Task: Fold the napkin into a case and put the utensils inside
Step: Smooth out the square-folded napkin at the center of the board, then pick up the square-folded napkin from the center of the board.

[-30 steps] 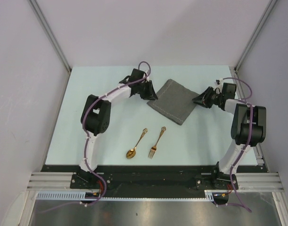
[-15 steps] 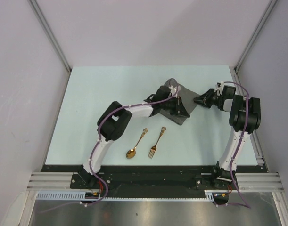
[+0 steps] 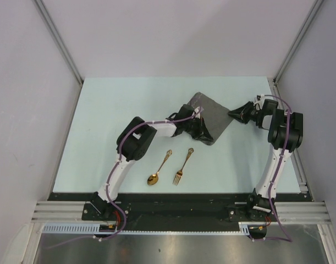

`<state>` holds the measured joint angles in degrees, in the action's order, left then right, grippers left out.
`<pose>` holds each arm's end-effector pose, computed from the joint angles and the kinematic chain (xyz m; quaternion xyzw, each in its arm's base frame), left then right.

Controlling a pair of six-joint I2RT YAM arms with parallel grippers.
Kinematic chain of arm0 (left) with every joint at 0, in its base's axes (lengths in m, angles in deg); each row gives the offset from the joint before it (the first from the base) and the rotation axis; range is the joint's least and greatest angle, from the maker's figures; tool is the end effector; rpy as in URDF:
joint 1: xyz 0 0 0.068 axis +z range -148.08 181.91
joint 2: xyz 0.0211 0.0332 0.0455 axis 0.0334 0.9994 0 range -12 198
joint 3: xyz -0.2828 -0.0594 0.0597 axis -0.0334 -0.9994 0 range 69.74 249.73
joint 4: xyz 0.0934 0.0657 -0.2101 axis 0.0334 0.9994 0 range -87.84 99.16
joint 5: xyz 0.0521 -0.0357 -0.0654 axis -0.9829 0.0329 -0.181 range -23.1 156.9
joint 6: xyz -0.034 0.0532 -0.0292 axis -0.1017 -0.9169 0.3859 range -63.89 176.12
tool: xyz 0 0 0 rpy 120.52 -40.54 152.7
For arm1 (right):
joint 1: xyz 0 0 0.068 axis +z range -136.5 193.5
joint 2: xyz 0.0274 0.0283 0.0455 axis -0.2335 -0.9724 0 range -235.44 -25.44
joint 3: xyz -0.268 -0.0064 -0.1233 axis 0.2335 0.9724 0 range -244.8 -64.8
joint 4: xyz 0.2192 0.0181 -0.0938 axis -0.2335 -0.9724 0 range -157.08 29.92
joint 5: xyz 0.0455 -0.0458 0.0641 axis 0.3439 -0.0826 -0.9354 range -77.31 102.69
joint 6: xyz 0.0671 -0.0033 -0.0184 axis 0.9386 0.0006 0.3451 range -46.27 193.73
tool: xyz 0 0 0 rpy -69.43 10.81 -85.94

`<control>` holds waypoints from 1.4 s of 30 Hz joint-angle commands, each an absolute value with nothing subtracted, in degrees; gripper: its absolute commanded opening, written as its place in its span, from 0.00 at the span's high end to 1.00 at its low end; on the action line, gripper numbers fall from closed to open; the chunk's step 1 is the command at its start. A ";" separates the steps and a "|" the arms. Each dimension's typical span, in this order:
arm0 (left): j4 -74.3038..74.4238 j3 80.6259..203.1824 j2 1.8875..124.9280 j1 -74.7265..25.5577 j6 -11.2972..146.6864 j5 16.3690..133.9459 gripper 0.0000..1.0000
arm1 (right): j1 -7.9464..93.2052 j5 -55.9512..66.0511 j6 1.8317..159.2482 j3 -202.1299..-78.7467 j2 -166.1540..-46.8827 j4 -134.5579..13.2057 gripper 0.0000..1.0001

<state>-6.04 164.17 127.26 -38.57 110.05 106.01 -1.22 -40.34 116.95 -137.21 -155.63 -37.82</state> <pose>0.3807 -0.3721 0.1173 0.0507 0.8538 -0.5137 0.0680 0.4580 -0.0736 0.1149 0.2067 0.7950 0.4856 0.2992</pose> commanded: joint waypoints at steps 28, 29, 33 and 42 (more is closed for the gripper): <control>9.46 162.39 99.12 -30.43 97.95 101.62 0.48 | 7.07 -15.46 122.06 -112.89 -117.22 -62.47 0.46; 9.37 161.41 97.96 -30.17 97.86 101.35 0.48 | 9.52 -13.87 124.15 -111.66 -116.06 -62.11 0.46; 10.16 157.72 94.00 -30.08 96.55 100.56 0.49 | 14.89 -8.85 130.14 -104.90 -113.86 -56.40 0.45; 9.28 153.58 90.83 -29.37 96.10 100.91 0.50 | 20.18 -3.05 136.21 -100.84 -116.22 -51.65 0.46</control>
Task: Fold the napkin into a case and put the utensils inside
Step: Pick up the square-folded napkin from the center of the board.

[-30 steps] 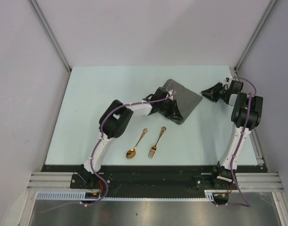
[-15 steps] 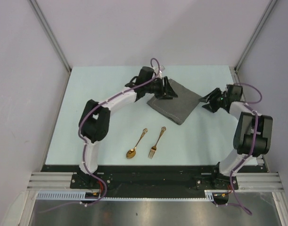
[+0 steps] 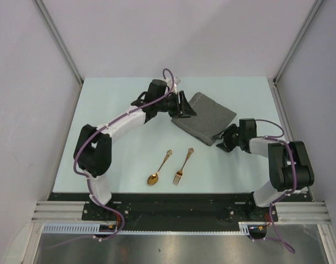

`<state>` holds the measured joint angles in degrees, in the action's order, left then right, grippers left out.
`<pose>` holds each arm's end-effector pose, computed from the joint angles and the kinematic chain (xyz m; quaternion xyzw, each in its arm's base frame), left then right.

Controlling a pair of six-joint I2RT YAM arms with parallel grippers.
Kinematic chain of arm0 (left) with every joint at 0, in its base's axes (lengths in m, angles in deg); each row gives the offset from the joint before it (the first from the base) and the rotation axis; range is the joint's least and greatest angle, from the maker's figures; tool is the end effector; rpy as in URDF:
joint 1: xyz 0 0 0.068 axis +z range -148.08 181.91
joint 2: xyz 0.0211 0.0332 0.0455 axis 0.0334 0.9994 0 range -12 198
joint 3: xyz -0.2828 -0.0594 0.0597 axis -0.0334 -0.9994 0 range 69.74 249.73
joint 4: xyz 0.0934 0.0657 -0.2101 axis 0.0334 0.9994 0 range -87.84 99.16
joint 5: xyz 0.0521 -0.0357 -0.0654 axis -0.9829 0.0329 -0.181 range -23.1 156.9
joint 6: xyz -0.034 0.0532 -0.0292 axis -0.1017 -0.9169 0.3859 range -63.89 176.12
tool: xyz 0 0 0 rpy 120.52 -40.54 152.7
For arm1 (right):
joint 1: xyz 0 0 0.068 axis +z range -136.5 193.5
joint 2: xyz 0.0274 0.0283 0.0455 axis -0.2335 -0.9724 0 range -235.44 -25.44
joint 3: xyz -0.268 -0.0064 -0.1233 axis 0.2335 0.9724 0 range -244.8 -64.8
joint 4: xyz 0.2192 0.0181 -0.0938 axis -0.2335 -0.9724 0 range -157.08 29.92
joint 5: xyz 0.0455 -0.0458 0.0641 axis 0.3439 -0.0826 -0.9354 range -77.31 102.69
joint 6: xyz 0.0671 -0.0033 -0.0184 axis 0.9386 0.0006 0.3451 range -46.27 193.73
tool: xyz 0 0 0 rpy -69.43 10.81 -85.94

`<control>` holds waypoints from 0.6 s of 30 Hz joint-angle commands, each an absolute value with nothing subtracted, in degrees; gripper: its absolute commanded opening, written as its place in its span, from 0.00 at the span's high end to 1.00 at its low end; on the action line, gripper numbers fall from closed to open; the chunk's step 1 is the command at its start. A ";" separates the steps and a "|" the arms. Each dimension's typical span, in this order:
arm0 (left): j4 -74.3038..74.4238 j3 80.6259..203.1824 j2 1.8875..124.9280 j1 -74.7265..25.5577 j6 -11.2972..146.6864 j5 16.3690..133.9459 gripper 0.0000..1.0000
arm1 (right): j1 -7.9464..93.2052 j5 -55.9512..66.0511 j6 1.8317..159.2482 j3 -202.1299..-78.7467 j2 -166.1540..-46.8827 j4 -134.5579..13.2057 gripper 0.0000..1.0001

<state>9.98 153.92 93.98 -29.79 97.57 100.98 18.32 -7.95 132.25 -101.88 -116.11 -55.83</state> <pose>0.3505 -0.2539 0.3034 0.0766 0.8359 -0.4899 0.2352 0.2828 0.0439 0.1617 0.3612 0.8512 0.3224 0.2026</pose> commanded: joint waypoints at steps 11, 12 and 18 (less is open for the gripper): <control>9.72 157.89 93.03 -27.36 97.77 99.94 0.50 | 24.76 1.61 139.12 -97.94 -117.02 -50.59 0.59; 9.64 158.32 93.29 -27.27 98.21 99.77 0.50 | 24.49 2.57 138.33 -97.94 -117.02 -50.76 0.66; 7.62 157.98 95.31 -26.56 100.14 98.80 0.50 | 20.54 0.91 128.68 -99.25 -115.27 -57.32 0.96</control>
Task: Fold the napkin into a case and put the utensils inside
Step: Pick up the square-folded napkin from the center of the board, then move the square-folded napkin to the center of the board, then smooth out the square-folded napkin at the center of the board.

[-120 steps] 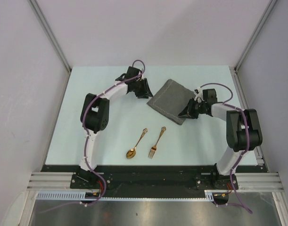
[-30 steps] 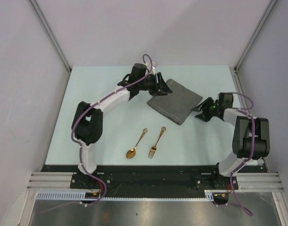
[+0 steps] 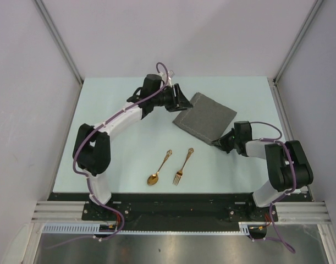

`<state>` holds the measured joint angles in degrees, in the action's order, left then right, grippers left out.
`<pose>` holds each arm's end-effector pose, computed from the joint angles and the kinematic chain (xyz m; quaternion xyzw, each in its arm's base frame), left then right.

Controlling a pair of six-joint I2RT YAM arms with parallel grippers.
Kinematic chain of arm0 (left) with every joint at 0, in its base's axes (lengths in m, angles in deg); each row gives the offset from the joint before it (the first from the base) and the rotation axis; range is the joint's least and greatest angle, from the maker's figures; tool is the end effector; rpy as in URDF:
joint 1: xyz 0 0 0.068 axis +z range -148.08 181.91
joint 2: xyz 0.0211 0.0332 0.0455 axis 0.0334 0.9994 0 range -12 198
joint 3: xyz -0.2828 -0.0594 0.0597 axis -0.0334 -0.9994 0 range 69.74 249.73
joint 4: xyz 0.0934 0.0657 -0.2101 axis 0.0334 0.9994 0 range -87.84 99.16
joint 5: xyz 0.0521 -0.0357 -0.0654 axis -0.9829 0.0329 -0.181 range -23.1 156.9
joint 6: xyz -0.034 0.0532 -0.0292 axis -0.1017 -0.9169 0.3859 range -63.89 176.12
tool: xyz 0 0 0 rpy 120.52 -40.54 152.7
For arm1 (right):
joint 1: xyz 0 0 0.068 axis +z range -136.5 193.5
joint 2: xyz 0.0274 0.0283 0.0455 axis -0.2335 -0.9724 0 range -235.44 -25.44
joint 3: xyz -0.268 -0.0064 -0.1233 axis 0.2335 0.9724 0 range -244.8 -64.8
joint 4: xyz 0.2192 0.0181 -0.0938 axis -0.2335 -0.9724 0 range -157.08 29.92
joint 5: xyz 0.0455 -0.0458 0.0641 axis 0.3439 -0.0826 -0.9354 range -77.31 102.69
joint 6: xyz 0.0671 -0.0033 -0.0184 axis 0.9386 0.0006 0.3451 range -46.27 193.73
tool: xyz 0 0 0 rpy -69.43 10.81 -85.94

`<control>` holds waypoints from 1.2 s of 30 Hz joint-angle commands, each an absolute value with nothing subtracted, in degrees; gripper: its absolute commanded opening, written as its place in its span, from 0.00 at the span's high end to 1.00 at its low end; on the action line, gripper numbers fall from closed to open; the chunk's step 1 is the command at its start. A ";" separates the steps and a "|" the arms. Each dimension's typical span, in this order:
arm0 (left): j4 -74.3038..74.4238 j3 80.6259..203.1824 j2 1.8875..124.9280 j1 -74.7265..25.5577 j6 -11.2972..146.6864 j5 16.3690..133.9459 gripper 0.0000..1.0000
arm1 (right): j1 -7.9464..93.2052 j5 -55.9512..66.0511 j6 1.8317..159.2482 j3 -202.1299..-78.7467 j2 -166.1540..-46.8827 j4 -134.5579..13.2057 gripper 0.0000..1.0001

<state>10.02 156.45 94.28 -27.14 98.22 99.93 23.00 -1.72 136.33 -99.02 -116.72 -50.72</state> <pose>0.3666 -0.2391 0.3156 0.0535 0.8308 -0.4873 0.2636 0.2774 0.0607 0.1521 0.3732 0.8479 0.3052 0.2205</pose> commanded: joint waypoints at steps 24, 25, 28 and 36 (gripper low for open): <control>0.06 158.22 108.50 -30.43 101.31 93.18 0.51 | 16.74 7.77 100.44 -127.62 -117.26 -69.93 0.37; 0.05 159.28 108.85 -30.43 100.25 92.57 0.51 | 17.80 7.42 100.44 -132.17 -121.98 -69.32 0.36; 1.72 162.63 110.17 -30.96 97.69 89.05 0.54 | 21.49 5.49 101.49 -138.43 -128.08 -65.81 0.38; -1.36 157.98 108.32 -30.61 99.00 91.59 0.62 | 22.29 1.27 108.44 -140.92 -139.33 -55.60 0.84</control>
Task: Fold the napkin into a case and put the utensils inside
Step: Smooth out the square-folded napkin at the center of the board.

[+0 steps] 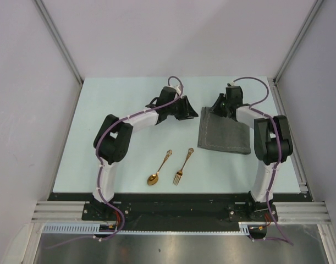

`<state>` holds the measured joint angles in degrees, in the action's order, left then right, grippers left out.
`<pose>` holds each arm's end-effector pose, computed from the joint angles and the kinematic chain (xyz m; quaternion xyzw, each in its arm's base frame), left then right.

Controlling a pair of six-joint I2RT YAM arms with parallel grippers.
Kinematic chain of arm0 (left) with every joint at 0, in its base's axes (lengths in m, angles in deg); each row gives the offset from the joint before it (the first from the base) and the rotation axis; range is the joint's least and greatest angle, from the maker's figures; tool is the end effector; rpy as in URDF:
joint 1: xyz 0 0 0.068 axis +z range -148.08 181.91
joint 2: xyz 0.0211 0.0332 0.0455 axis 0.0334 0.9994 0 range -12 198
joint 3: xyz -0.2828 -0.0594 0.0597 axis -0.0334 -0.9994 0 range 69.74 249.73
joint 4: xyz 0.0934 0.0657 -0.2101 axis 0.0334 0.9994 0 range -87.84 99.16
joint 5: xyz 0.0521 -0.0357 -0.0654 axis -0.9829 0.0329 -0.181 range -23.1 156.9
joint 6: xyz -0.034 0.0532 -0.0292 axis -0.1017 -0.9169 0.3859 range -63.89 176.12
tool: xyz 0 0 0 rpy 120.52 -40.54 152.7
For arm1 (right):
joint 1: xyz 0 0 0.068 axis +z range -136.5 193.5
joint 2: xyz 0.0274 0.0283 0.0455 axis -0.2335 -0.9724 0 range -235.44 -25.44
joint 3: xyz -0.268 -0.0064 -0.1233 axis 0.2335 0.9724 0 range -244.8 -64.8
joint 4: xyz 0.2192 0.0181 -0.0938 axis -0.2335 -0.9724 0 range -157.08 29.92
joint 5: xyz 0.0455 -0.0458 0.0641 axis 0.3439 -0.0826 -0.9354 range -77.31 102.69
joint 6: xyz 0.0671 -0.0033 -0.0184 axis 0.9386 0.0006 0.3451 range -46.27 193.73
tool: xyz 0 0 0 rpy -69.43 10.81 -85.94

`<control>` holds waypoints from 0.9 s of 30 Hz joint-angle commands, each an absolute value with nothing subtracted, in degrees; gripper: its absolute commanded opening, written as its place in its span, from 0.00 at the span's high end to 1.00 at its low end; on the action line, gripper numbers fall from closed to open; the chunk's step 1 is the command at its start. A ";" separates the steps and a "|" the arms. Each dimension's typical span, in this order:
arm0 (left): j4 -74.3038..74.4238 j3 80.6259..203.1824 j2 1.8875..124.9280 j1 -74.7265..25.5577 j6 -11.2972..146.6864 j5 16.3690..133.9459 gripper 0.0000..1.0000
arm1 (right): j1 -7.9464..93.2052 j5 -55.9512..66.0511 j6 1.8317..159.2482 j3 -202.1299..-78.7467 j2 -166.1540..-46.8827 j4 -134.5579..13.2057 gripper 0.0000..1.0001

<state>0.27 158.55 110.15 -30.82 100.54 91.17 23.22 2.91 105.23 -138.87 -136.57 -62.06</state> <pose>0.4058 -0.2887 0.2197 0.0154 0.8588 -0.4415 0.2594 0.4289 0.0832 0.2140 0.1340 0.8902 0.2229 0.3740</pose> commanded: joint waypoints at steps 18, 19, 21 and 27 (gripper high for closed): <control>-1.88 158.24 110.78 -29.99 100.94 92.91 0.62 | 22.64 -8.84 114.77 -144.78 -152.88 -42.68 0.89; -1.88 158.15 110.78 -29.82 100.85 92.82 0.62 | 22.64 -9.19 115.12 -145.05 -153.14 -42.42 0.89; -1.71 158.50 111.31 -29.73 100.76 92.82 0.59 | 22.73 -10.68 115.30 -145.83 -153.67 -42.76 0.89; 0.92 162.10 113.33 -28.76 99.89 91.33 0.49 | 22.82 -17.97 112.67 -151.98 -154.99 -49.08 0.88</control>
